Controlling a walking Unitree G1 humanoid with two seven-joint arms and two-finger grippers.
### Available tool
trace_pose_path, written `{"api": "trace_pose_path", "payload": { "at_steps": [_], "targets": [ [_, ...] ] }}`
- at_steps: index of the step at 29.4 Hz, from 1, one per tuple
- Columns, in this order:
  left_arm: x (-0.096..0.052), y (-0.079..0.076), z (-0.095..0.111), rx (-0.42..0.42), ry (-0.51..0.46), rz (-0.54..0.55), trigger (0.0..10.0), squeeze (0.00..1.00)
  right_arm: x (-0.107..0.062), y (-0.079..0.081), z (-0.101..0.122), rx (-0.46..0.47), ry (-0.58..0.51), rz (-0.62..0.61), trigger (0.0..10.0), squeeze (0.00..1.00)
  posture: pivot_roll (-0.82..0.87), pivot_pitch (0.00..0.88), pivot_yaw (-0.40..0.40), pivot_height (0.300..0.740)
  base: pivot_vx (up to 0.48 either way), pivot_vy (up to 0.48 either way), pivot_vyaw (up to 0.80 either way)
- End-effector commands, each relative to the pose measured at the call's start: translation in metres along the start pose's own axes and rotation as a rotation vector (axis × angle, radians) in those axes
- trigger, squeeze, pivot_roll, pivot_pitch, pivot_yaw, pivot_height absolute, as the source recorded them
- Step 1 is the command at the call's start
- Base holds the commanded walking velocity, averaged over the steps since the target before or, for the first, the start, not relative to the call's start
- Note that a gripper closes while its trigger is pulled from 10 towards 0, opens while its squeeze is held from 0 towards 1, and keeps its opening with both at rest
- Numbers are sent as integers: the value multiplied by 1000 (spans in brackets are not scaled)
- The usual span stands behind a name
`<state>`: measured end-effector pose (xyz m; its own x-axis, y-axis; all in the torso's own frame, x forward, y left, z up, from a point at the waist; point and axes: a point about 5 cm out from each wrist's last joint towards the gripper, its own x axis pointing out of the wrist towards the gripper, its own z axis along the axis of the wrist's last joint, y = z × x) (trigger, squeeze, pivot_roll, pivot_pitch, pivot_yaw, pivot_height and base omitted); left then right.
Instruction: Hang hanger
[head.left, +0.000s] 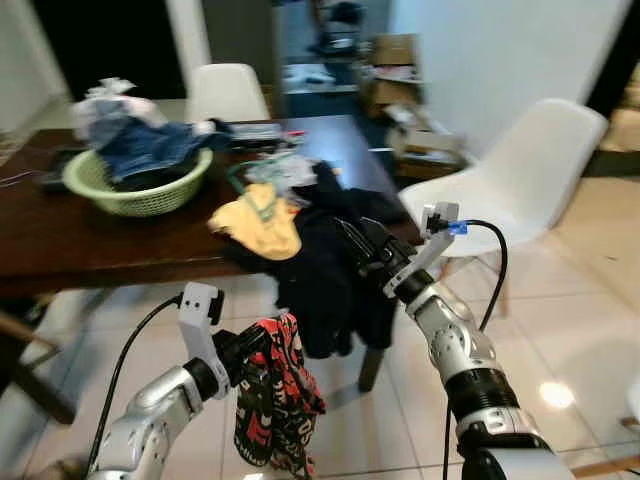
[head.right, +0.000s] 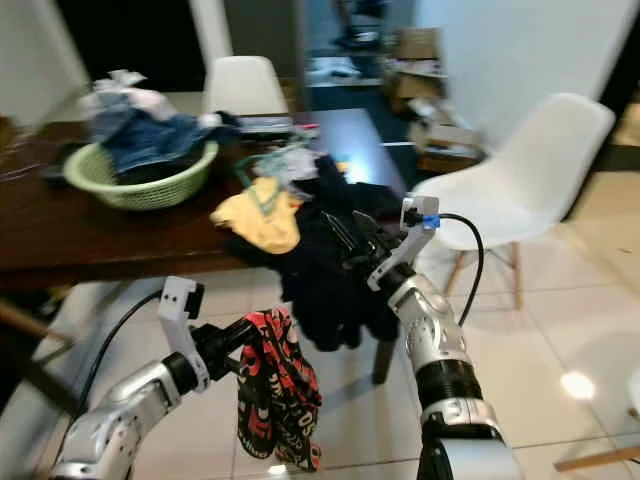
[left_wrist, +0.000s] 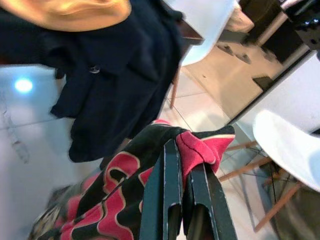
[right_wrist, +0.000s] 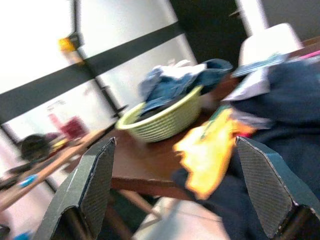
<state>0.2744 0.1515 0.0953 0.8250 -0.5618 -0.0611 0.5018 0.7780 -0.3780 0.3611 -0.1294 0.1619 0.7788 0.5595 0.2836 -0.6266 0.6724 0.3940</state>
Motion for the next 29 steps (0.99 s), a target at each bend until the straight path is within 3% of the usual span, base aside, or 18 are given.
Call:
{"api": "trace_pose_path", "payload": {
  "at_steps": [1,8,15,27,29],
  "targets": [
    [-1,0,7,0,-25,-16,10000,0,2,0,0,23,1,4,10000,0,131,16,-54,740,0,0,794],
    [10,-3,6,43,9,-14,10000,0,8,1,-1,31,6,24,10000,0,123,0,-57,740,0,0,794],
    [18,1,3,18,61,6,10000,0,5,-6,3,33,7,7,10000,0,112,0,-55,740,0,0,794],
    [25,6,11,-17,-9,24,10000,0,4,-12,5,38,16,-3,10000,0,110,0,-59,740,0,0,794],
    [24,10,18,-19,-75,39,10000,0,6,-13,2,48,43,-21,10000,0,103,0,-56,740,148,0,0]
  ]
}}
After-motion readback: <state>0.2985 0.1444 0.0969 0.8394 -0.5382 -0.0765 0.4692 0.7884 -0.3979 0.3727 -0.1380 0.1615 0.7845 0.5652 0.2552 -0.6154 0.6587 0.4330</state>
